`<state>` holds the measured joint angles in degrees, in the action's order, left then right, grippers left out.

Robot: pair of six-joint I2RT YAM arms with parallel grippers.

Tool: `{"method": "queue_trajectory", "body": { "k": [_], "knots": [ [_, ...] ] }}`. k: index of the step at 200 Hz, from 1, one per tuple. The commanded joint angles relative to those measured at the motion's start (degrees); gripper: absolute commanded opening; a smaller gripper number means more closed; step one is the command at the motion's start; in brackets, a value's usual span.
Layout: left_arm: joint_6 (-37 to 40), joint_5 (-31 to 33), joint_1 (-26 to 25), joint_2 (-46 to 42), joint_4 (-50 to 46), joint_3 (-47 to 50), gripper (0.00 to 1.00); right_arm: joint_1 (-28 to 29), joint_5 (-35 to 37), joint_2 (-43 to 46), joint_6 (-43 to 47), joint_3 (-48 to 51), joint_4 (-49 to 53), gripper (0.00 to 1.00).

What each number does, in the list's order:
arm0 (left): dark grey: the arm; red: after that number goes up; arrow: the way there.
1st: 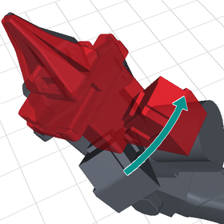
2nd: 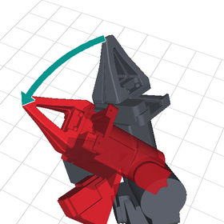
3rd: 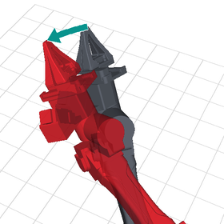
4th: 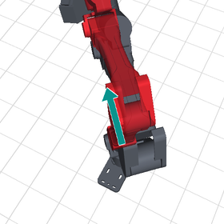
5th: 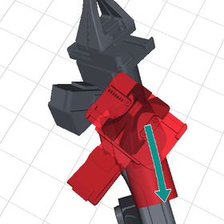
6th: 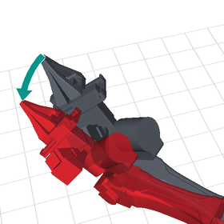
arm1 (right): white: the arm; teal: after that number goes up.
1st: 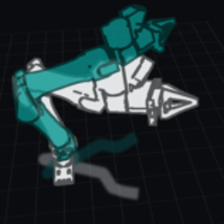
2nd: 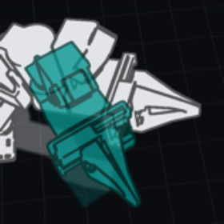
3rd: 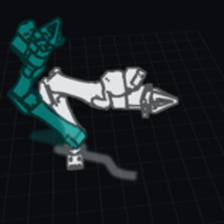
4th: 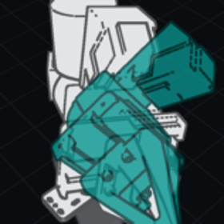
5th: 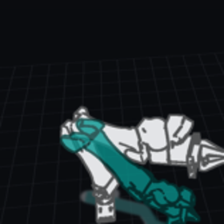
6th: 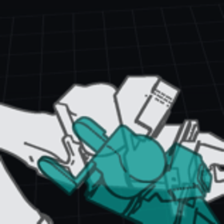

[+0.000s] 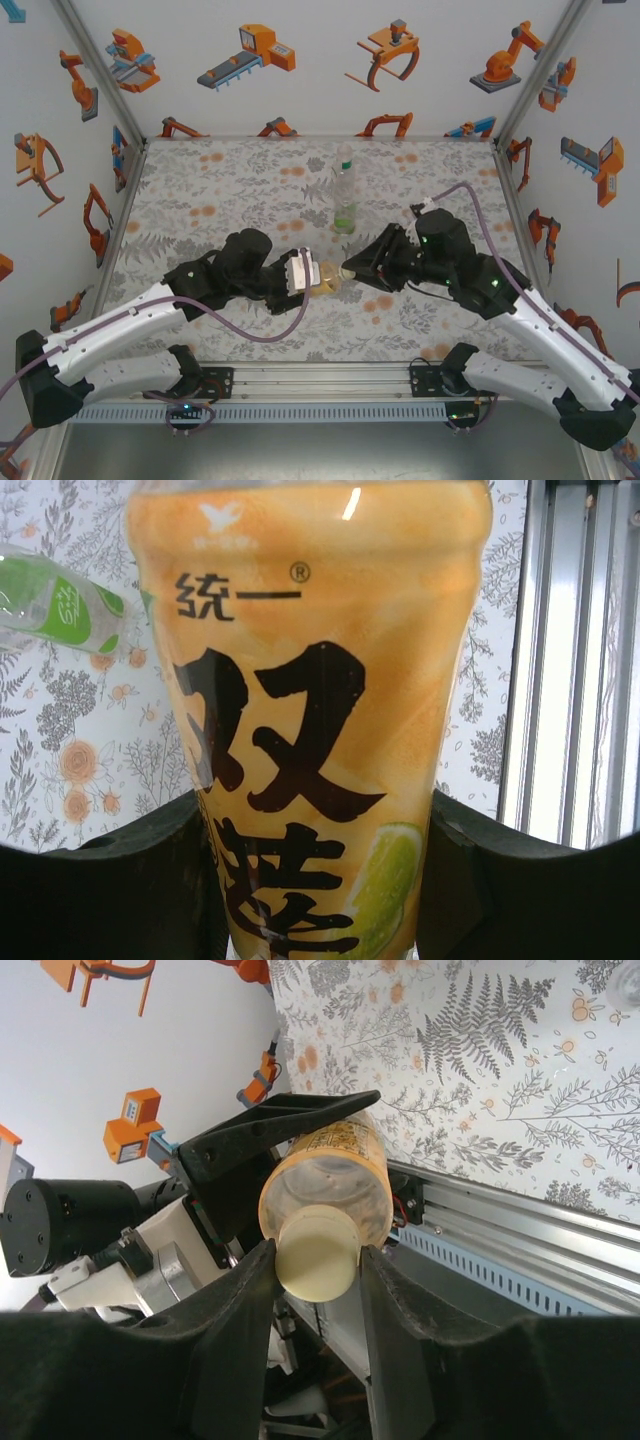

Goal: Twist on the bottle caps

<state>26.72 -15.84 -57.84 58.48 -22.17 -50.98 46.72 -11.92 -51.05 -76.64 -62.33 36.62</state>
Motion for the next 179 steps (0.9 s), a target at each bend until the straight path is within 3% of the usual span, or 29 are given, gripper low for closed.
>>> {"method": "queue_trajectory", "body": {
  "k": [1,36,73,107,149,179],
  "knots": [
    [0.33,-0.33,-0.16,-0.57,2.11,-1.63,0.0,0.48,1.96,0.38,8.62,-4.15,2.37,0.49],
    [0.08,-1.56,-0.16,-2.56,0.4,-1.02,0.0,0.48,2.76,0.27,21.92,-8.61,1.98,0.65],
    [-0.34,-3.28,-0.16,-4.59,-0.74,-0.84,0.0,0.48,-3.31,1.58,43.22,-9.03,-3.88,0.66],
    [-0.65,-7.16,-0.15,-6.56,-1.19,-0.18,0.0,0.48,-17.61,4.61,66.92,-6.62,-11.71,0.64],
    [-2.0,-11.36,-0.16,-7.84,-1.95,-0.41,0.0,0.48,-33.01,3.83,94.53,-7.88,-6.62,0.61],
    [-2.19,-11.32,-0.14,-8.16,-3.25,-1.0,0.0,0.48,-35.71,2.06,102.03,-8.45,-5.33,0.6]
  ]
}}
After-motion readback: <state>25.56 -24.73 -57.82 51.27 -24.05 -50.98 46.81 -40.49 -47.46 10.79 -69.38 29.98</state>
